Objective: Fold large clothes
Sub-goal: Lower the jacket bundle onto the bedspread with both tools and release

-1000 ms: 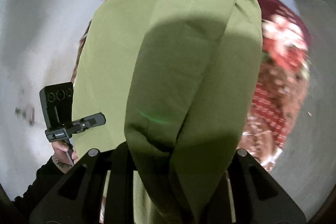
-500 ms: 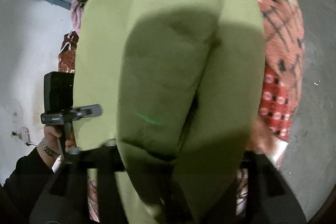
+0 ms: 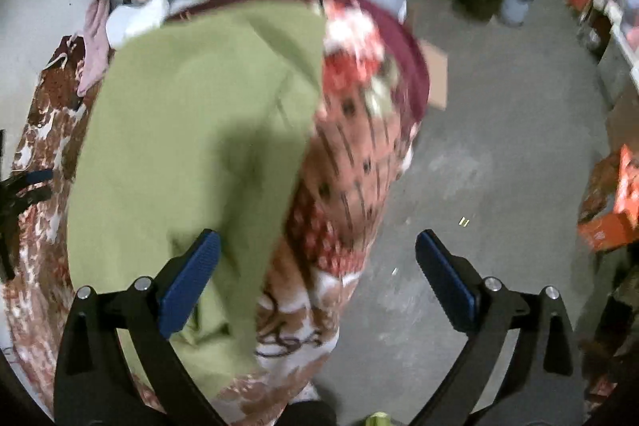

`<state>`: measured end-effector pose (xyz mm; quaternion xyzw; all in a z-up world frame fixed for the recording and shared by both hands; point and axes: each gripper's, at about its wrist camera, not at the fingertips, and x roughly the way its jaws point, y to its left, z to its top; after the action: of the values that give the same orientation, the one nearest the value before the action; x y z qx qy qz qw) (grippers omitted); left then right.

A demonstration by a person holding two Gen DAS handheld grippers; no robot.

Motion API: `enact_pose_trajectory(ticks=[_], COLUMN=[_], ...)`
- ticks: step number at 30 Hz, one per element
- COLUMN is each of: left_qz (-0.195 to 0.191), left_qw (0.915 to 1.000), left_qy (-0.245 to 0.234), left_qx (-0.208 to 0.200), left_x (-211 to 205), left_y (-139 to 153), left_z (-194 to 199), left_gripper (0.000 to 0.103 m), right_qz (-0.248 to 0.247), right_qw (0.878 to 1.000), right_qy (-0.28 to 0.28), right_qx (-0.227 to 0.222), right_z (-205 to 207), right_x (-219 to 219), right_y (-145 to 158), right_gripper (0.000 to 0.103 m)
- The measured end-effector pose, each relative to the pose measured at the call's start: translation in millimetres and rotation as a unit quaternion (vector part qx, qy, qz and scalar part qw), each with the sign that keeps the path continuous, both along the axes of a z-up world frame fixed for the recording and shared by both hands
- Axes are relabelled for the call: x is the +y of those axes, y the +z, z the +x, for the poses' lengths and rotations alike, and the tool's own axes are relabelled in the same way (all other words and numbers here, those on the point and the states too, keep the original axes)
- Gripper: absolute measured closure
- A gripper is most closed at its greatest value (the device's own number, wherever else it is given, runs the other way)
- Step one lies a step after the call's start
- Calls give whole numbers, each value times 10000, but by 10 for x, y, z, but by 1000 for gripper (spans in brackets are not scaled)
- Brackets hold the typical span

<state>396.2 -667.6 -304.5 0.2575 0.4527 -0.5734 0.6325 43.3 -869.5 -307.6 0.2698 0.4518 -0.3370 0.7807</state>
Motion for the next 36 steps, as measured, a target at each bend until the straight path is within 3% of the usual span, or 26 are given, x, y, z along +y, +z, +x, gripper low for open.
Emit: enact_pose_trajectory(ticks=[3,5,9,11,17,19,22,27,31,36], left_qz=[-255,-213,-128,-65,14,77,225,361,-97,-561], left_qw=[9975,9942,9924,9930,9855,9850,9897,9833,9766,9712], left_qy=[31,204,522,687,642,682,945,1431,1849,2012], left_qx=[-654,-1038,-1110,-958,-1570,-1582,-1052,-1070,-1092,-1145], left_x=[-53,-87,-207,-220,-167,-47,162,377,535,768], left_y=[173,79,-237,-457,-737,-774,-804,-480,-19,490], left_z=[-430,-696,-1015,-1057,-1119,-1044,-831,-817,-1037,-1477], left_gripper=[5,5,6,5,5,4,4,5,5,5], right_qz=[-699,-768,-817,-917,-847,-892,-835,-731,-731,-855], right_qw=[9974,9967,9962,9947,9941,9940,9943,9959,9969,9958], right_qy=[141,238,190,168,189,175,44,-185,-251,-258], right_qx=[101,72,229,422,645,610,654,510,150,-212], right_z=[533,808,1132,1228,1062,933,741,539,380,22], right_x=[250,400,526,528,327,296,270,426,706,1158], right_y=[121,46,-207,-361,-740,-771,-756,-380,24,580], right_gripper=[6,6,6,6,5,5,5,5,5,5])
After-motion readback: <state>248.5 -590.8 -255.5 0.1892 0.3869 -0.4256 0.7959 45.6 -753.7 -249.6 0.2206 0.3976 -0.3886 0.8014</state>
